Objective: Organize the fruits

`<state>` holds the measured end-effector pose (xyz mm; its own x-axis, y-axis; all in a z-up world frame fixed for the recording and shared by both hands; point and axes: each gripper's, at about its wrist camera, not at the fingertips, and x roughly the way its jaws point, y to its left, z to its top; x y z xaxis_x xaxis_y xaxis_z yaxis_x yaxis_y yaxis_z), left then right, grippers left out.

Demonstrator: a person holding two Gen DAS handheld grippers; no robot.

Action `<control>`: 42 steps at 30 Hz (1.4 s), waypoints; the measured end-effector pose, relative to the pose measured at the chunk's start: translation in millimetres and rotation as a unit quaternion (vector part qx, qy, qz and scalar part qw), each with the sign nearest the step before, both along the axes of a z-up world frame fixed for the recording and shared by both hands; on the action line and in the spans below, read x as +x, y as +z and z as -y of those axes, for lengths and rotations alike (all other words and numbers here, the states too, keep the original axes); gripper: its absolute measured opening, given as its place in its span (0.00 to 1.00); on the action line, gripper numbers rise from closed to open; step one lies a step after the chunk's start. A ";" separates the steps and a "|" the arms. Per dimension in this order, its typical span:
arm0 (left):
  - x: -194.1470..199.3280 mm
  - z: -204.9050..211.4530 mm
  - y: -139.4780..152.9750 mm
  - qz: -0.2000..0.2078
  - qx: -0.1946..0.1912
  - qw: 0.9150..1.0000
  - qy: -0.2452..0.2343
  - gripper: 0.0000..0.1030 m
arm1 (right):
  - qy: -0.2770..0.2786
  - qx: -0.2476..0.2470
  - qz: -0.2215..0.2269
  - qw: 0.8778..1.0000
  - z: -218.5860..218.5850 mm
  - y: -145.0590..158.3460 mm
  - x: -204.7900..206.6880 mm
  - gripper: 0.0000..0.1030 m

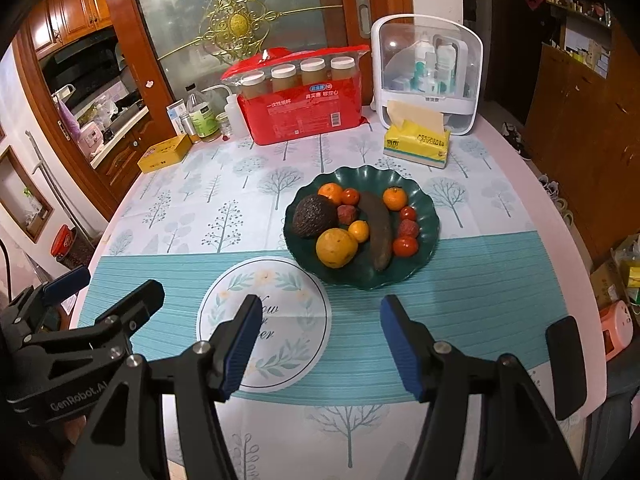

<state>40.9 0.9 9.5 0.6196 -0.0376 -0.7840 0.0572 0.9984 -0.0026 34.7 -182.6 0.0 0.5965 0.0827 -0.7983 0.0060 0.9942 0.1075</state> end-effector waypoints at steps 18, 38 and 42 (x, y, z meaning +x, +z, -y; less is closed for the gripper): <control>-3.5 -1.5 -2.1 -0.009 -0.002 1.000 -0.010 0.99 | -0.012 -0.005 -0.003 1.000 -1.3 -1.4 -6.8 0.60; -3.2 -3.8 -7.6 -0.017 -0.007 1.000 -0.011 0.99 | -0.013 -0.007 -0.008 1.000 -0.9 -5.5 -9.8 0.60; -3.1 -3.7 -7.7 -0.015 -0.006 1.000 -0.011 0.99 | -0.013 -0.007 -0.007 1.000 -1.1 -4.7 -9.2 0.60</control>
<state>37.8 4.6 1.8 0.5940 -0.0605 -0.8022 0.0783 0.9968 -0.0172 25.5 -181.4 -4.7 0.5867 0.0563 -0.8078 0.0326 0.9951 0.0930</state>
